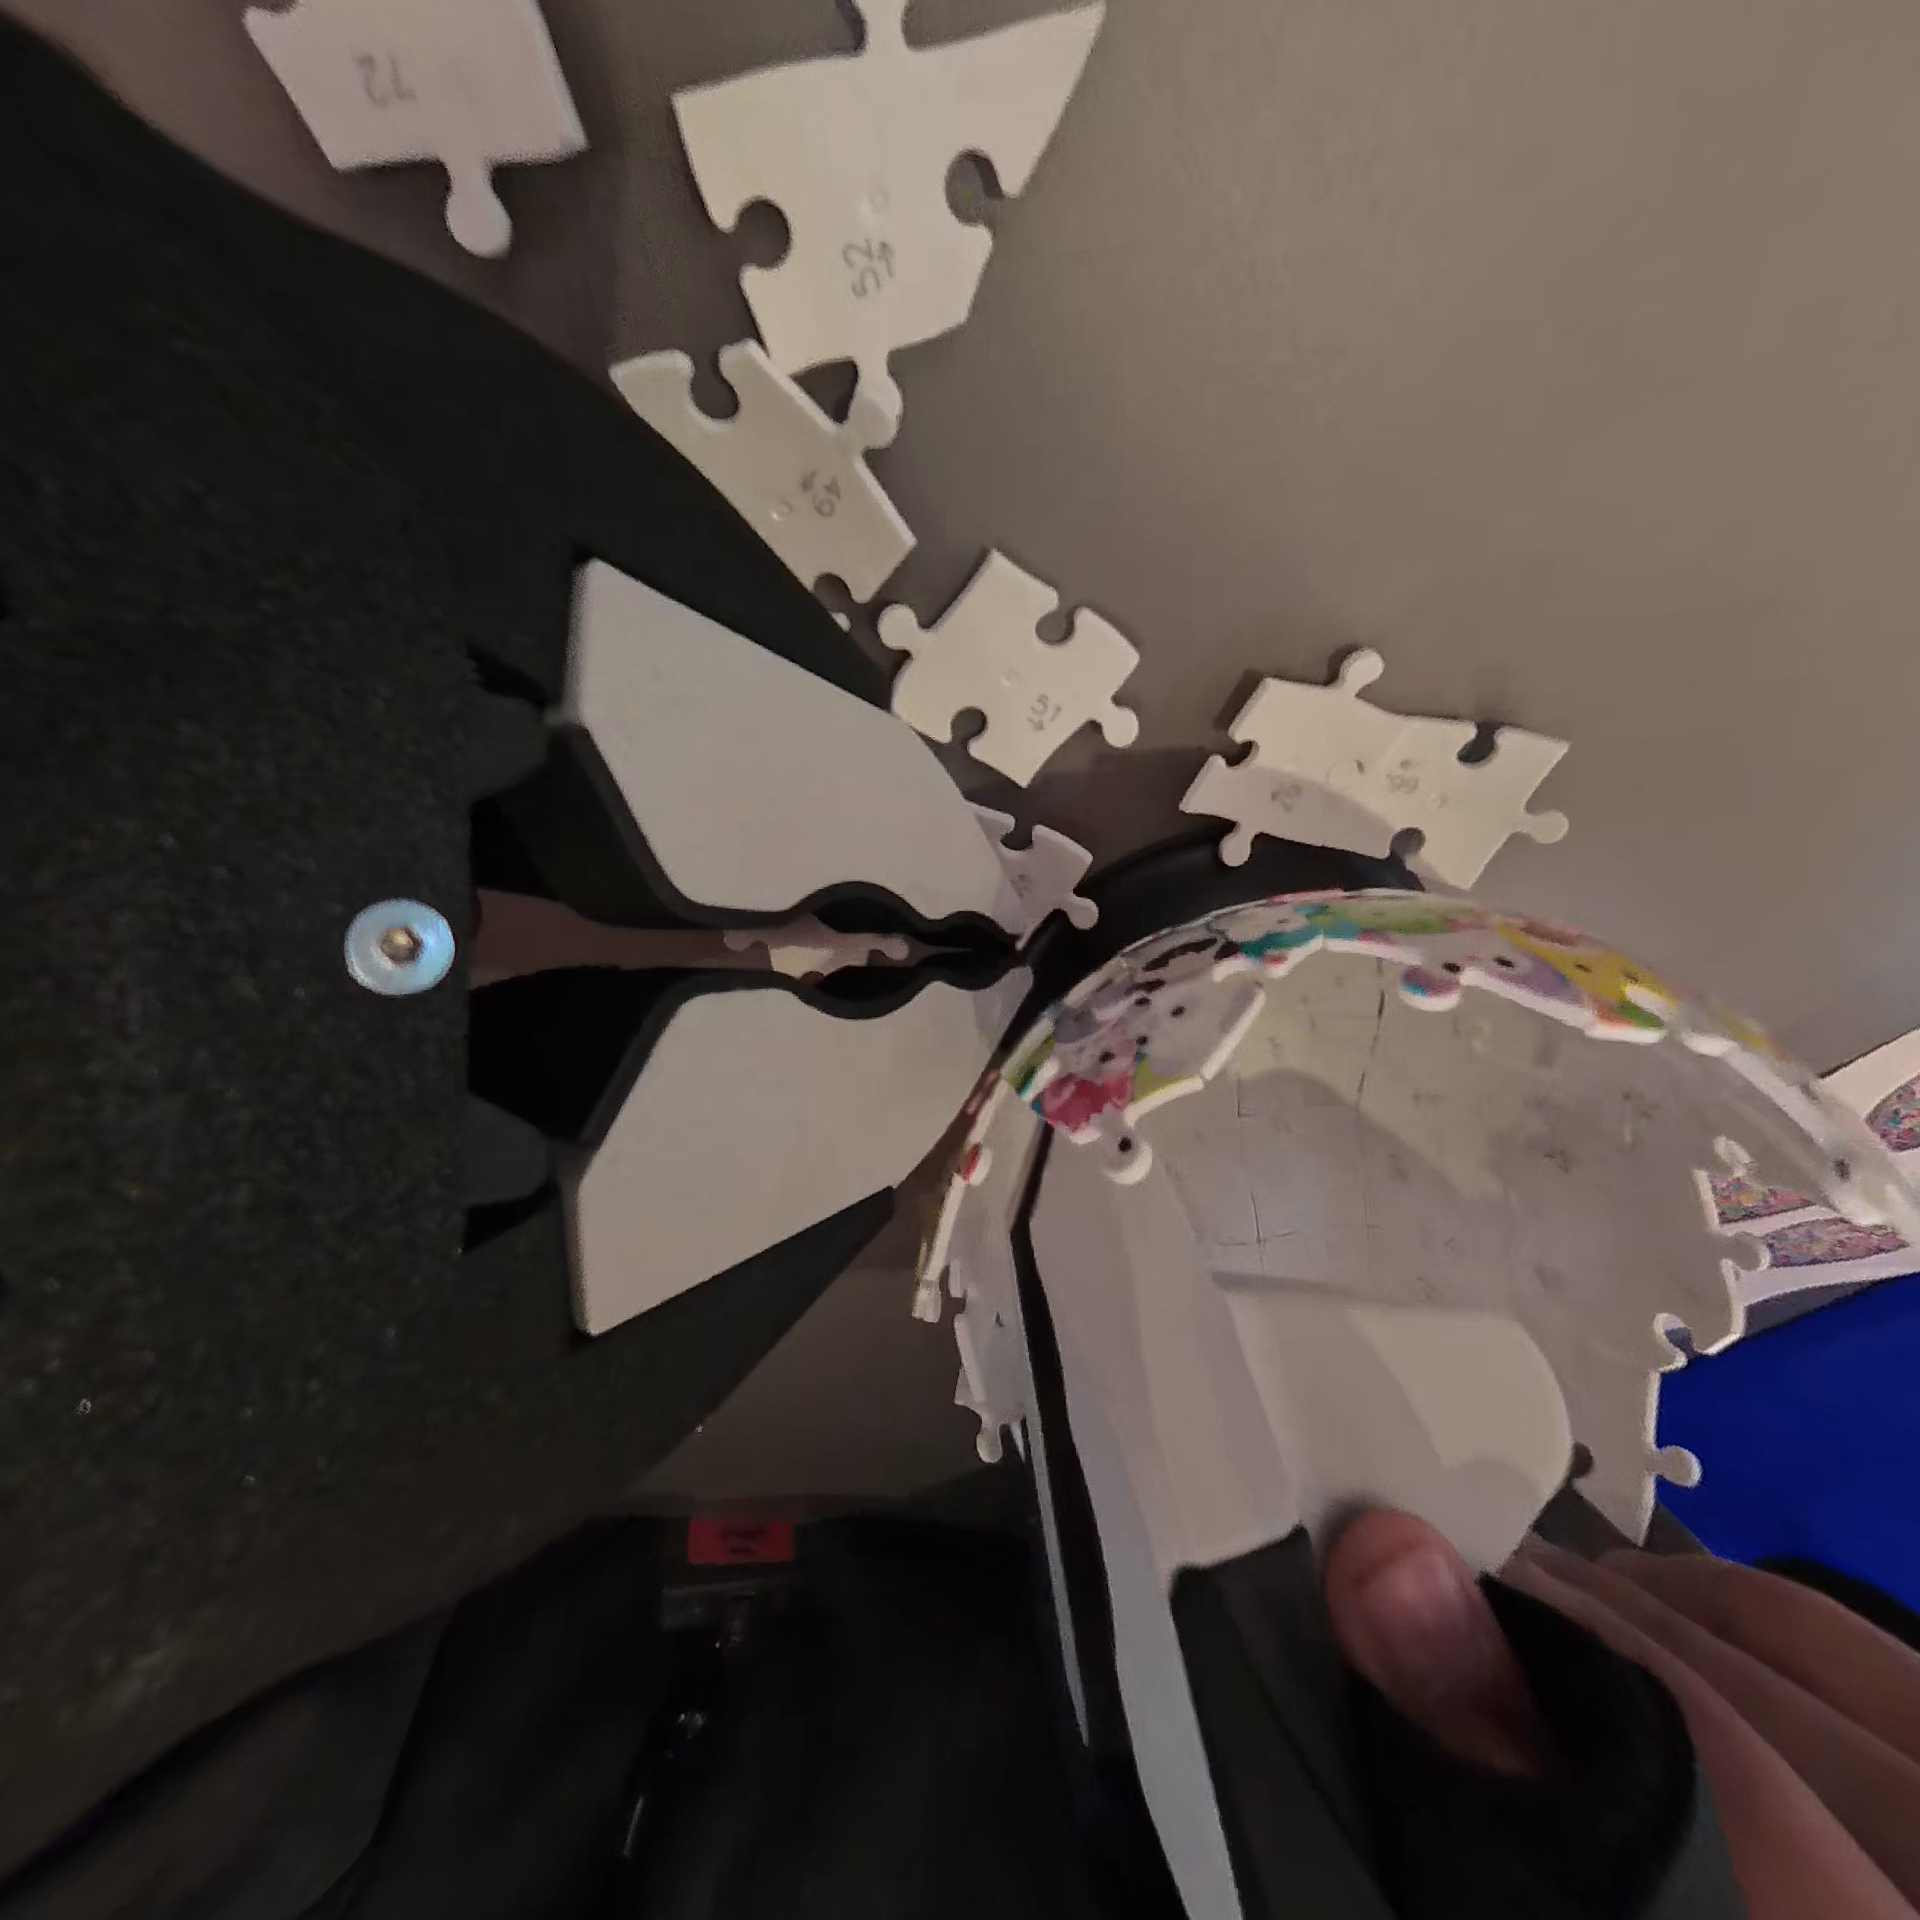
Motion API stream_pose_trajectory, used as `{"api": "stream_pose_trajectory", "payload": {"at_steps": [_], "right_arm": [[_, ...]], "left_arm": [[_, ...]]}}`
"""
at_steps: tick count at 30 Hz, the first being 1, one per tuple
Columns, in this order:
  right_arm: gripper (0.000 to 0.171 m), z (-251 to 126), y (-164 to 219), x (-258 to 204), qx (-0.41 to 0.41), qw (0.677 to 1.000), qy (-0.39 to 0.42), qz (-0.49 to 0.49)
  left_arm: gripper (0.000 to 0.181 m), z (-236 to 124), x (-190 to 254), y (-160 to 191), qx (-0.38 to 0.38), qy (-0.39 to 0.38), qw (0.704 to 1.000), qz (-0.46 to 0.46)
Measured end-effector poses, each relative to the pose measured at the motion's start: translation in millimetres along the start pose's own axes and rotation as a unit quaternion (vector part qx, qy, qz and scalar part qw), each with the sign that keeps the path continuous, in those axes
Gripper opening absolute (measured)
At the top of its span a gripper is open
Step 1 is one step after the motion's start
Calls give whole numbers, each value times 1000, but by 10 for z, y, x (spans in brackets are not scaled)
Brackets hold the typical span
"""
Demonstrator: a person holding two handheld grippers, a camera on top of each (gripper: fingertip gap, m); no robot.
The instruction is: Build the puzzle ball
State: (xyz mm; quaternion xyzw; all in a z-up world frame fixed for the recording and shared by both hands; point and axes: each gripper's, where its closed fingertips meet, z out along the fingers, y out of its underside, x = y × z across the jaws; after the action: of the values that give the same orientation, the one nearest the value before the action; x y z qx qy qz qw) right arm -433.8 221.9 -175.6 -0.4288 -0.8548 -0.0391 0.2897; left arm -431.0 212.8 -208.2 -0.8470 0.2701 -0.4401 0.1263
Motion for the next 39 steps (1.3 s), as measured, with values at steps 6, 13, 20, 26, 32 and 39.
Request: {"api": "stream_pose_trajectory", "payload": {"at_steps": [6, 13, 20, 26, 32, 39], "right_arm": [[0, -65, 83, 65, 15, 999, -49, -1], [0, -5, -37, -14, 53, 991, -110, -59], [0, 102, 27, -48, 32, 990, -121, -58], [0, 116, 37, -42, 37, 990, -122, -54], [0, 132, 60, -39, 33, 991, -120, -52], [0, 96, 98, -29, 30, 992, -115, -51]], "left_arm": [[0, -8, -64, -12, 0, -21, 1000, 3], [0, 4, -100, -79, 10, -49, 998, 41], [0, 15, -66, -113, 26, -28, 998, 48], [0, 18, -72, -117, 24, -32, 998, 51], [0, 35, -75, -108, 15, -42, 997, 56], [0, -20, -149, -150, 30, -51, 998, 31]]}}
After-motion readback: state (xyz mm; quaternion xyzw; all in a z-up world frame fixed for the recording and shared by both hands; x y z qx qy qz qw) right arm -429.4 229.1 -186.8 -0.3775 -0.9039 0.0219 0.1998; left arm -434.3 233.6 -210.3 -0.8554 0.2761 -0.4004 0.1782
